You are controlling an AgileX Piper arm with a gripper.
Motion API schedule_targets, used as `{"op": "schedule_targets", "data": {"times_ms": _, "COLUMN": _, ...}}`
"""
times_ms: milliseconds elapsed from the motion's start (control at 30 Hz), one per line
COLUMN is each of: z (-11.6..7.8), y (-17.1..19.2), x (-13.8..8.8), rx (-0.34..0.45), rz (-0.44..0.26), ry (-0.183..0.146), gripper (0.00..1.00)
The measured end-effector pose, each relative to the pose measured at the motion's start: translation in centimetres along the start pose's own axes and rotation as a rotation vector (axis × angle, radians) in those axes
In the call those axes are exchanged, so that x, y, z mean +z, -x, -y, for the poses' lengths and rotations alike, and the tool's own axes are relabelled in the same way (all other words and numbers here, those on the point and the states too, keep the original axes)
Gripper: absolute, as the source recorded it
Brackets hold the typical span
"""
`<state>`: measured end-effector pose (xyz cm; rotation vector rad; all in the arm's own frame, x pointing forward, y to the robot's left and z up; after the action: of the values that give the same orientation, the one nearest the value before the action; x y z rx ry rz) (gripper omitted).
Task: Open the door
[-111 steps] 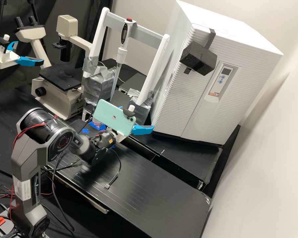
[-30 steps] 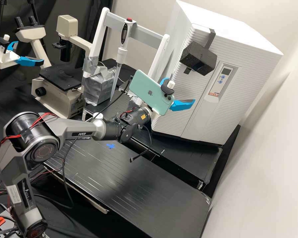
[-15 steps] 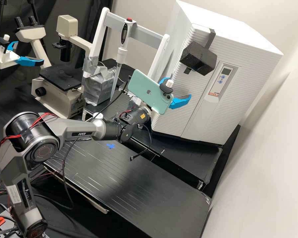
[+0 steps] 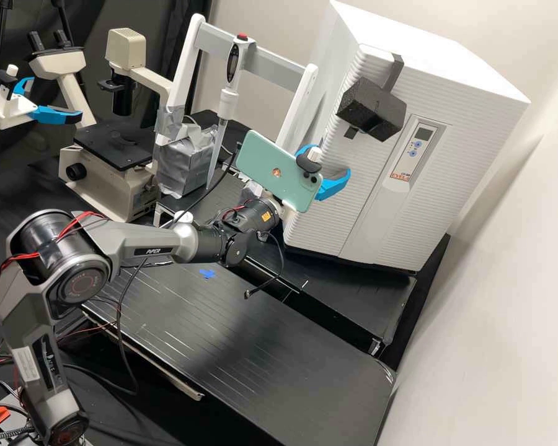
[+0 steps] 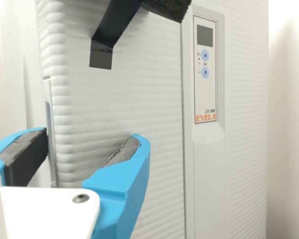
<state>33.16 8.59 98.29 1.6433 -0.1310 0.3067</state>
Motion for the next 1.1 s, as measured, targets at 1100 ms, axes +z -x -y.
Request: {"op": "schedule_targets", "data": {"times_ms": 1100, "z": -0.3, "y": 1.6, "x": 1.1, "rx": 0.002, "rz": -0.028, "ry": -0.013, "gripper": 0.0}}
